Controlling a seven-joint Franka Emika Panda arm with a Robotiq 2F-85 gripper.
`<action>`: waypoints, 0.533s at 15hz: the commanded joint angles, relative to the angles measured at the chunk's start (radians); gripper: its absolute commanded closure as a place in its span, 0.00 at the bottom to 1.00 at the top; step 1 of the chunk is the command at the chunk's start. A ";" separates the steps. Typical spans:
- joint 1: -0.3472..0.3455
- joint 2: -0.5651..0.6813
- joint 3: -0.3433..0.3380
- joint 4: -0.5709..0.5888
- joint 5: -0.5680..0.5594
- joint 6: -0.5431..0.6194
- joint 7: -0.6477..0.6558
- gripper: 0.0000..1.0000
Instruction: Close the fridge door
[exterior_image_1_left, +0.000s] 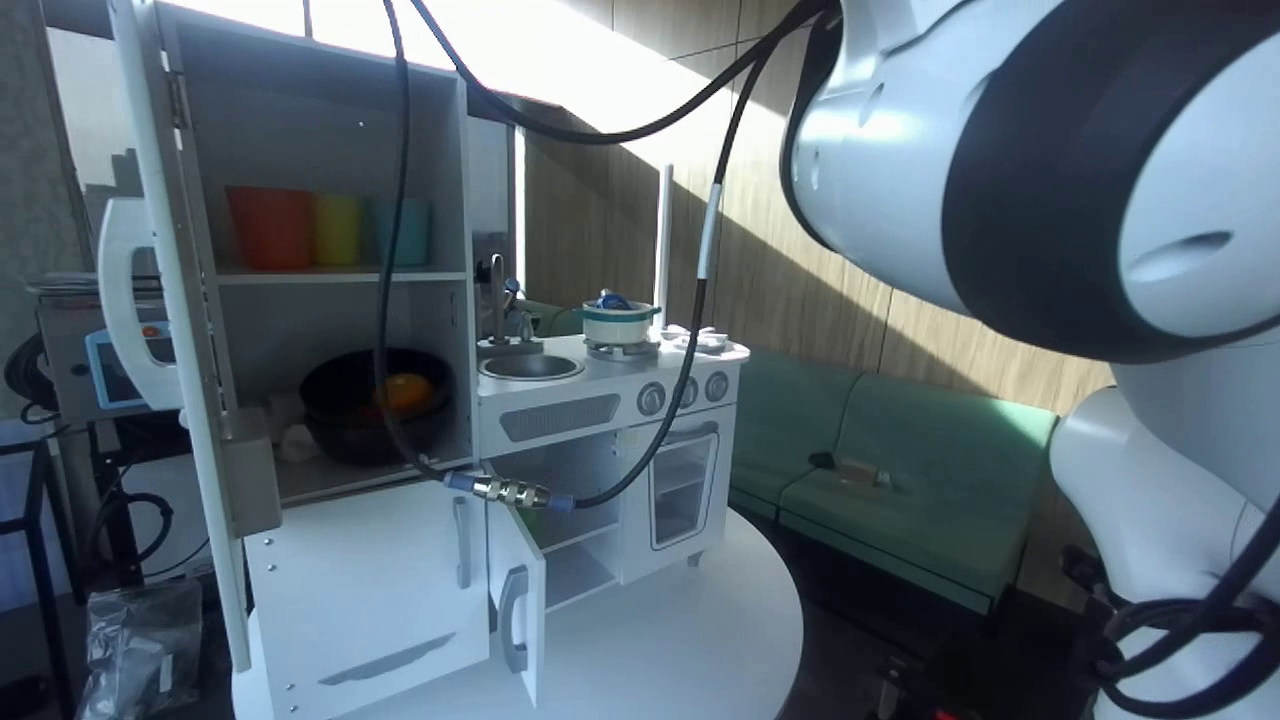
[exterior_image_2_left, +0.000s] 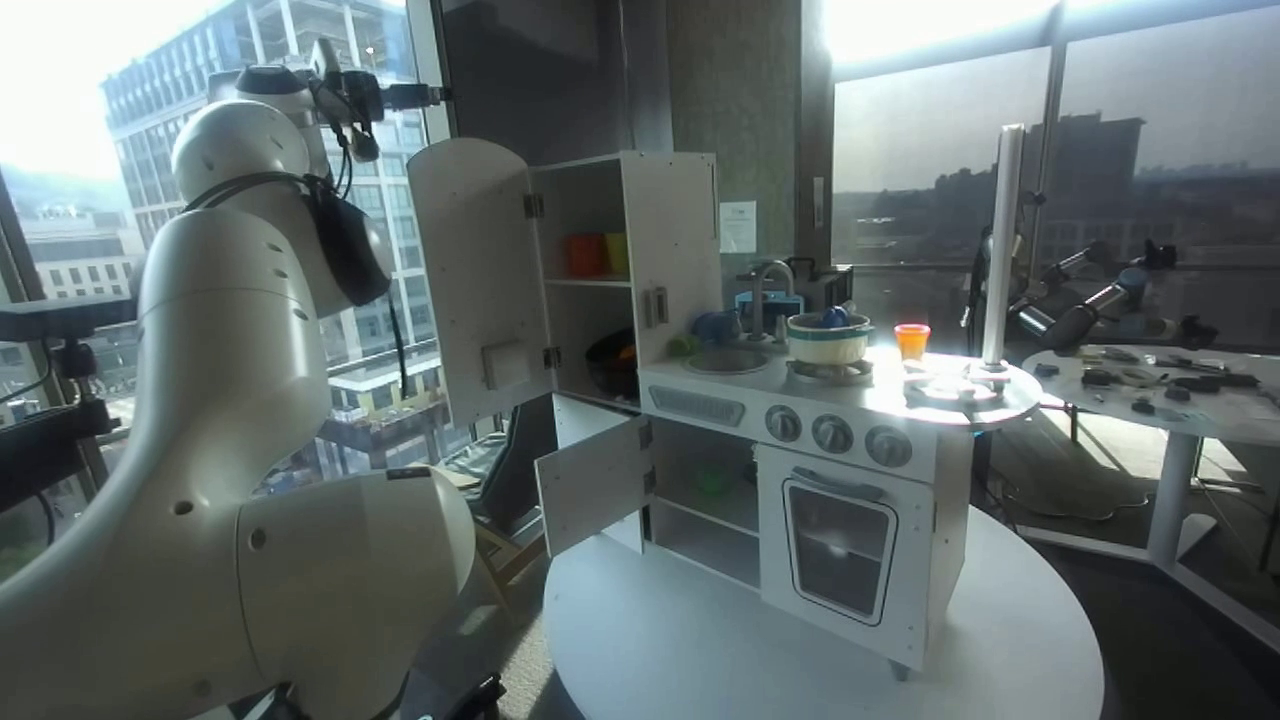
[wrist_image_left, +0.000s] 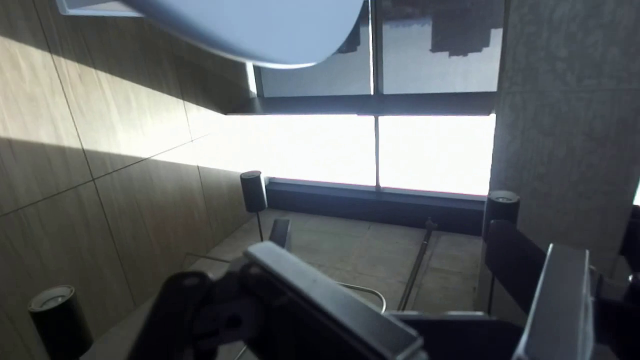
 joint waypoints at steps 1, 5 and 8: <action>0.011 0.006 0.092 0.019 0.048 0.105 -0.053 0.00; 0.027 0.007 0.185 0.018 0.193 0.134 -0.042 0.00; 0.022 -0.004 0.228 0.004 0.340 0.134 -0.026 0.00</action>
